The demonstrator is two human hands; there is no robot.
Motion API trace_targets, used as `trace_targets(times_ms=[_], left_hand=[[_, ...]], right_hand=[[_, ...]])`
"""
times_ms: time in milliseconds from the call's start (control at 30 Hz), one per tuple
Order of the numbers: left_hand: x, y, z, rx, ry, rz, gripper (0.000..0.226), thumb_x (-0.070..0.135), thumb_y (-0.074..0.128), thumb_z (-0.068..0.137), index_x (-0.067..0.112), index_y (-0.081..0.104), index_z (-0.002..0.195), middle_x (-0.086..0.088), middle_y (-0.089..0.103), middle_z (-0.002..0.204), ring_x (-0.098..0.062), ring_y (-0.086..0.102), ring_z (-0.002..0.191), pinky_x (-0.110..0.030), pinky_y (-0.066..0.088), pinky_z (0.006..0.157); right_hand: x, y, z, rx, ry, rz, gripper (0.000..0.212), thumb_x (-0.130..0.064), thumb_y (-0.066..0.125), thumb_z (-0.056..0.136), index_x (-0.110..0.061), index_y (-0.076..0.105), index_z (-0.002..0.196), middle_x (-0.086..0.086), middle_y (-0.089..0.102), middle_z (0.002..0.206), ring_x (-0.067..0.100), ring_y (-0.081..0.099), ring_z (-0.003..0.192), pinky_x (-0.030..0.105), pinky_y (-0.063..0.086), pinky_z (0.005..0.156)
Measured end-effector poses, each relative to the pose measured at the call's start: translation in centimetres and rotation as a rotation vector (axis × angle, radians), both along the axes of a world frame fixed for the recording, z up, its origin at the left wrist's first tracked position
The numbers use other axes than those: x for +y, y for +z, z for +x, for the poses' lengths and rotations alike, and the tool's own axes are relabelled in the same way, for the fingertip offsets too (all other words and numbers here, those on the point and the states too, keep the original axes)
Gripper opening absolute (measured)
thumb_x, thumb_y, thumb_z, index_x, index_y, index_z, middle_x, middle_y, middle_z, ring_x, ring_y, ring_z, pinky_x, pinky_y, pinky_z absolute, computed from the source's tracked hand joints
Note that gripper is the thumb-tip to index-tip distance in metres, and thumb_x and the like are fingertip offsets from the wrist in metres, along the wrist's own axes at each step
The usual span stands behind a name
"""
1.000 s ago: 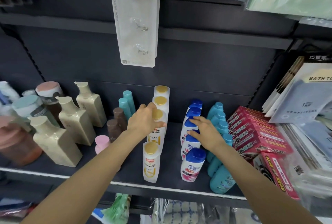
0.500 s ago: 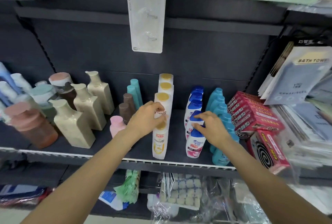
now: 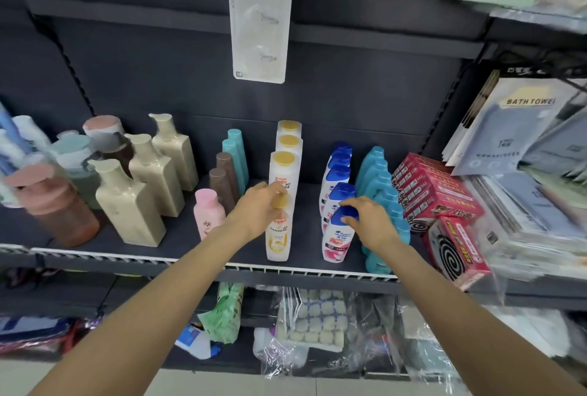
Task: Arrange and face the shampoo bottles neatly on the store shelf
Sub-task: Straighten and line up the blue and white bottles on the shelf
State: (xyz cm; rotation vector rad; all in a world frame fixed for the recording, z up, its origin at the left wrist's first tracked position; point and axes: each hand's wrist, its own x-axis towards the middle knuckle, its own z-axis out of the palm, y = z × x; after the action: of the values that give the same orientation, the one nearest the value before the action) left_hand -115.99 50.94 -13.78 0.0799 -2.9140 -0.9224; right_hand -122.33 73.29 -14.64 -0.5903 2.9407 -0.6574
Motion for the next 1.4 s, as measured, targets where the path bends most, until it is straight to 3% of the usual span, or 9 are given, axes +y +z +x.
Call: trace_targets(times_ms=[267, 367, 500, 633, 833, 967, 1167, 1300, 1400], left_hand=[[-1.2, 5.8, 3.6, 0.385, 0.191, 0.294, 0.027, 0.012, 0.069, 0.083, 0.018, 0.059, 0.108, 0.006, 0.060, 0.098, -0.014, 0.055, 0.089, -0.015, 0.040, 0.074], [-1.9, 7.1, 5.4, 0.447, 0.246, 0.458, 0.026, 0.013, 0.067, 0.085, 0.023, 0.059, 0.108, 0.012, 0.062, 0.093, -0.006, 0.059, 0.082, -0.012, 0.046, 0.074], [-2.7, 7.8, 7.0, 0.489, 0.265, 0.705, 0.026, 0.017, 0.068, 0.085, 0.025, 0.061, 0.108, 0.002, 0.064, 0.102, -0.020, 0.062, 0.099, -0.039, 0.055, 0.085], [-3.1, 8.0, 8.4, 0.474, 0.262, 0.927, 0.025, 0.013, 0.065, 0.087, 0.022, 0.061, 0.110, 0.000, 0.065, 0.100, -0.024, 0.064, 0.104, -0.041, 0.055, 0.087], [-4.0, 7.7, 9.7, 0.376, 0.263, 1.012, 0.041, 0.015, 0.065, 0.087, 0.012, 0.056, 0.127, -0.005, 0.068, 0.113, -0.019, 0.064, 0.108, -0.035, 0.051, 0.094], [-4.4, 7.8, 10.1, 0.290, 0.197, 1.053, 0.032, 0.008, 0.057, 0.091, 0.010, 0.058, 0.123, -0.009, 0.068, 0.111, -0.018, 0.067, 0.097, -0.016, 0.055, 0.075], [-5.1, 8.2, 10.3, 0.261, 0.158, 1.163, 0.037, 0.013, 0.061, 0.087, 0.015, 0.058, 0.124, -0.010, 0.068, 0.112, -0.025, 0.068, 0.100, -0.026, 0.057, 0.080], [-5.4, 8.4, 10.6, 0.282, 0.114, 1.092, 0.041, -0.001, 0.063, 0.084, 0.022, 0.062, 0.118, -0.004, 0.069, 0.107, -0.021, 0.066, 0.103, -0.032, 0.055, 0.088], [-5.9, 8.3, 10.8, 0.280, 0.061, 0.986, 0.050, -0.007, 0.063, 0.083, 0.027, 0.060, 0.120, 0.000, 0.067, 0.112, -0.016, 0.065, 0.099, -0.038, 0.052, 0.093]], right_hand=[[-2.1, 1.5, 2.4, 0.071, 0.020, -0.221, 0.035, -0.023, 0.058, 0.093, -0.012, 0.059, 0.126, 0.006, 0.055, 0.130, 0.021, 0.050, 0.120, 0.024, 0.036, 0.097], [-3.1, 2.3, 3.3, -0.166, -0.055, -0.421, 0.037, -0.034, 0.054, 0.094, -0.013, 0.059, 0.124, 0.006, 0.061, 0.122, 0.021, 0.058, 0.113, 0.029, 0.042, 0.099], [-3.8, 3.5, 4.7, -0.649, -0.214, -0.886, 0.045, -0.043, 0.048, 0.095, -0.006, 0.057, 0.119, 0.020, 0.067, 0.107, 0.026, 0.068, 0.094, 0.034, 0.052, 0.091], [-3.8, 4.9, 6.5, -0.914, -0.223, -1.280, 0.045, -0.041, 0.052, 0.093, 0.001, 0.057, 0.108, 0.023, 0.067, 0.099, 0.026, 0.069, 0.090, 0.027, 0.058, 0.075], [-4.4, 6.1, 7.5, -0.791, -0.235, -1.415, 0.028, -0.028, 0.057, 0.092, -0.003, 0.059, 0.103, 0.015, 0.066, 0.096, 0.023, 0.068, 0.089, 0.022, 0.058, 0.065], [-4.3, 7.1, 7.3, -0.673, -0.196, -1.444, 0.022, -0.019, 0.058, 0.092, 0.000, 0.061, 0.103, 0.017, 0.066, 0.106, 0.022, 0.068, 0.096, 0.023, 0.058, 0.077], [-3.6, 8.2, 7.0, -0.625, -0.025, -1.433, 0.021, -0.009, 0.051, 0.094, -0.005, 0.061, 0.112, 0.009, 0.068, 0.113, 0.015, 0.066, 0.103, 0.021, 0.055, 0.082], [-3.2, 8.5, 6.6, -0.622, 0.060, -1.446, 0.035, -0.001, 0.050, 0.092, -0.008, 0.055, 0.126, 0.005, 0.066, 0.119, 0.014, 0.062, 0.111, 0.022, 0.053, 0.089], [-2.9, 8.9, 6.5, -0.609, 0.110, -1.421, 0.047, -0.009, 0.063, 0.079, -0.014, 0.057, 0.125, 0.008, 0.063, 0.124, 0.017, 0.058, 0.118, 0.023, 0.052, 0.091]])
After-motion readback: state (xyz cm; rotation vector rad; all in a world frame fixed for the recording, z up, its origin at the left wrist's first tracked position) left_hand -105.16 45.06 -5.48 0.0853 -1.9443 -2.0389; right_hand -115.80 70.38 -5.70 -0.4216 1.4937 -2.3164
